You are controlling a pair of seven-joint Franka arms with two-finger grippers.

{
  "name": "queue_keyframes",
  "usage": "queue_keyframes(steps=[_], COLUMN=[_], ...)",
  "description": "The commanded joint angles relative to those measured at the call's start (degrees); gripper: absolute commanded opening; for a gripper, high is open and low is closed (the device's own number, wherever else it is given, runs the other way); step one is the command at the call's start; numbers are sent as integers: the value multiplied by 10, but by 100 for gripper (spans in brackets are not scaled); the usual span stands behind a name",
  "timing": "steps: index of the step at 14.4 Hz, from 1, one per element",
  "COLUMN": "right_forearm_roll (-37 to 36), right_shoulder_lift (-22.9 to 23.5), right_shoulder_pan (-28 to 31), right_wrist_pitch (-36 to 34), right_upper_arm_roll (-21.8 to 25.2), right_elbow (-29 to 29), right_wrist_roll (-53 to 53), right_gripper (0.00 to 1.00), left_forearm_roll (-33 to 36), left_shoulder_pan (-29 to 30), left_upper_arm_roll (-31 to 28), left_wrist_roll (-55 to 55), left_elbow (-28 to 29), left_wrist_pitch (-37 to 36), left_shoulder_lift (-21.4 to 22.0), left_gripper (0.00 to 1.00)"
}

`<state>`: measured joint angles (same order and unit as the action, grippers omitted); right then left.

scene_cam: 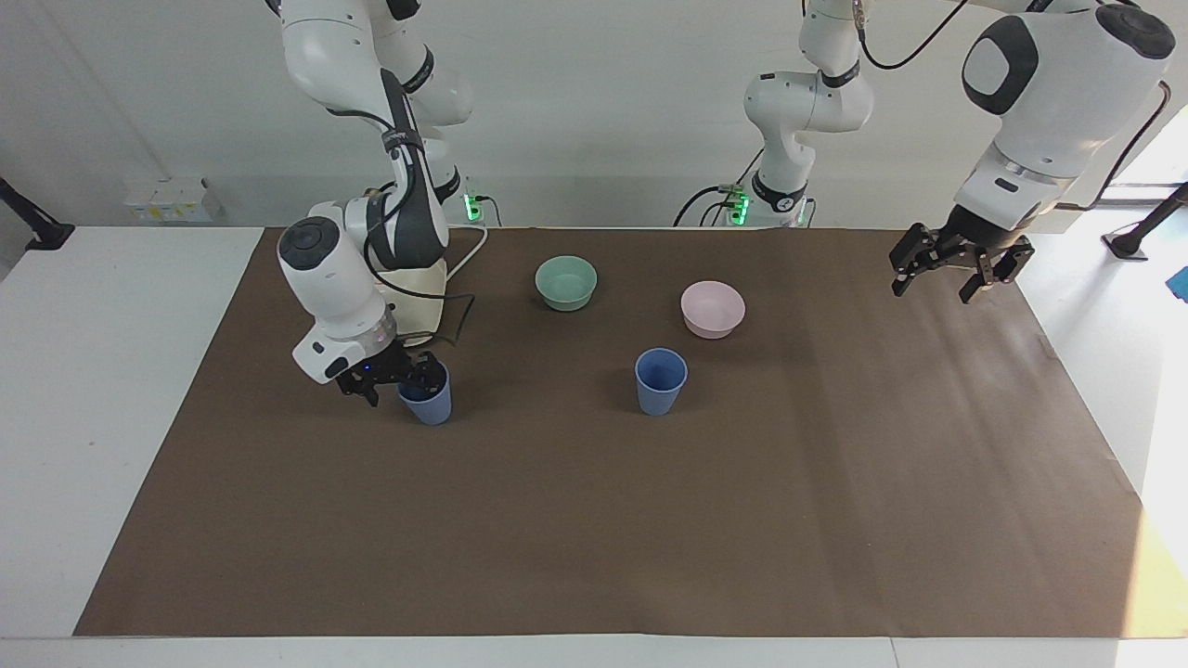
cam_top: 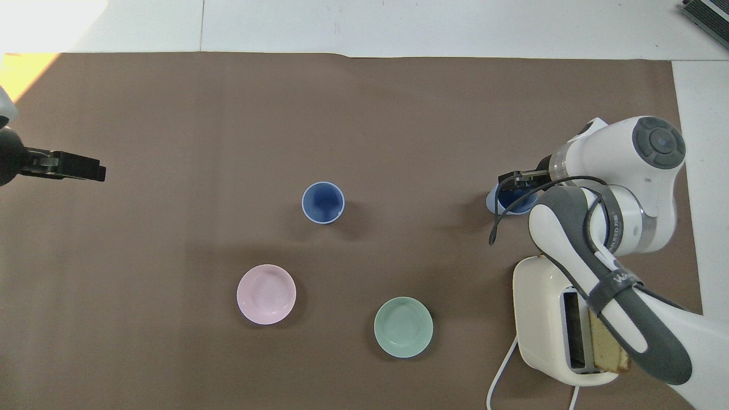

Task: Stack blue cups with both arms
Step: 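Grasp the second blue cup with the right gripper and carry it toward the first cup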

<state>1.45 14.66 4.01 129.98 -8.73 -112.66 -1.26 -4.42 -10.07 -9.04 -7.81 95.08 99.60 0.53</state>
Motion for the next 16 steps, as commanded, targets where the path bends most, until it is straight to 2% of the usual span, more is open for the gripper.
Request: queue_keyframes(steps=[1,2,3,6,12,14,16], right_forearm_roll=[11,11,10,10,10,9,-7], right_shoulder_lift=[-12,-13,-12,-7,-16,-15,-11], right_shoulder_pan=[5,4,2,-1,-2,-29,-82], right_wrist_pitch=[7,6,5,-11,-169,-191,-196], right_upper_arm_roll=[-1,-1,-1,-1,-8,-12,-11], right_elbow=[-14,-13,-10,9,125,160,190], right_wrist_roll=[13,9,9,14,-20,-83,-159], right_gripper=[60,15,0,0,0,0,0], left_forearm_roll=[15,17,16,18,39,38,38], left_shoulder_pan=[11,12,13,12,12,9,8], left_upper_arm_roll=[6,6,6,1,3,3,3], left_wrist_roll=[-8,-8,-8,-8,-25,-23,-22], left_elbow=[-49,-66,-83,-89,-75,-75,-75], left_wrist_pitch=[-54,-69,-85,-104,-109,-110,-110], left_shoulder_lift=[-11,-17,-25,-20,-5,-5,-5], left_gripper=[100,100,100,100,100,100,100])
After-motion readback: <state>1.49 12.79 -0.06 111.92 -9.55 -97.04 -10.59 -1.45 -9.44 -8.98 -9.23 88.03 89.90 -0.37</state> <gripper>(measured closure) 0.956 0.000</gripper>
